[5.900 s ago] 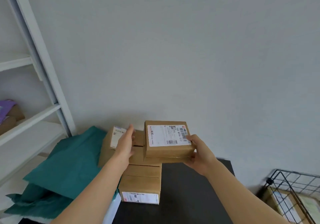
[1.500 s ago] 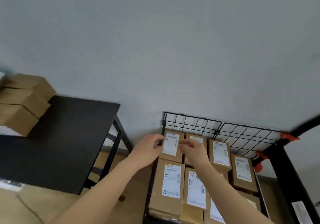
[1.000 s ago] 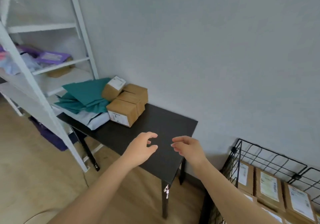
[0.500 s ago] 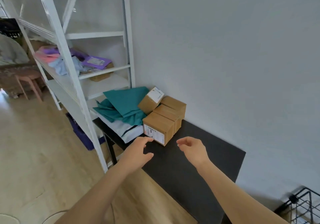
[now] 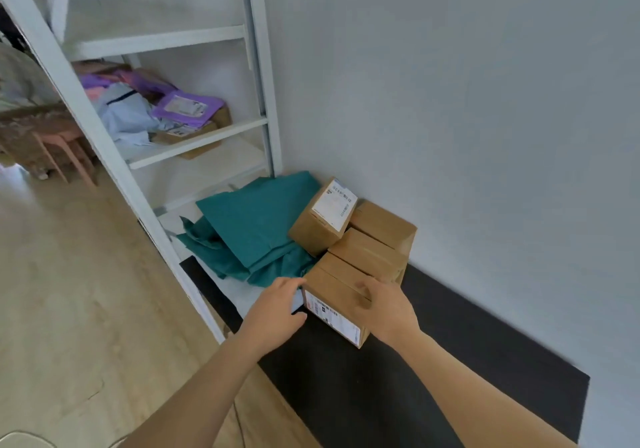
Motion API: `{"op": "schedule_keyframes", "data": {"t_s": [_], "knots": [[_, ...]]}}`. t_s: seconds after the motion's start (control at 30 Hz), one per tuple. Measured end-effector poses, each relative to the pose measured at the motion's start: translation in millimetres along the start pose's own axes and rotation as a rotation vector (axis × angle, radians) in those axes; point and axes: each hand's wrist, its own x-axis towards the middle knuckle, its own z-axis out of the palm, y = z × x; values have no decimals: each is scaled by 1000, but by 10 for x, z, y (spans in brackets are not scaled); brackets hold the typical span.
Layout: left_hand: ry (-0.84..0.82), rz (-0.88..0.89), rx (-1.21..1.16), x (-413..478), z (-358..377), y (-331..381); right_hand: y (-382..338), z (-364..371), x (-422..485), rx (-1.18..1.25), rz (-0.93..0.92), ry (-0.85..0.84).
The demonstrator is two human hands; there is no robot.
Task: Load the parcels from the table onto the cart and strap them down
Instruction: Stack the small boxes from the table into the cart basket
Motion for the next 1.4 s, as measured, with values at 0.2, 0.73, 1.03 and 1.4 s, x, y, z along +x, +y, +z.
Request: {"op": "schedule_keyframes", "data": {"t_s": [0.2,0.73,1.03,1.4], "knots": [[-32,-24,-78,230,35,-56,-20,59,110,-148,-47,-13],[-136,2,-181,363,-147,-176,-186,127,71,-231,46,-100],[-161,19,-182,302,-213,-228,-222,114,-126,-199,114,-159],[-122,73,-318,141,-287,-176,-241,-234,-596,190,292,-116]]}}
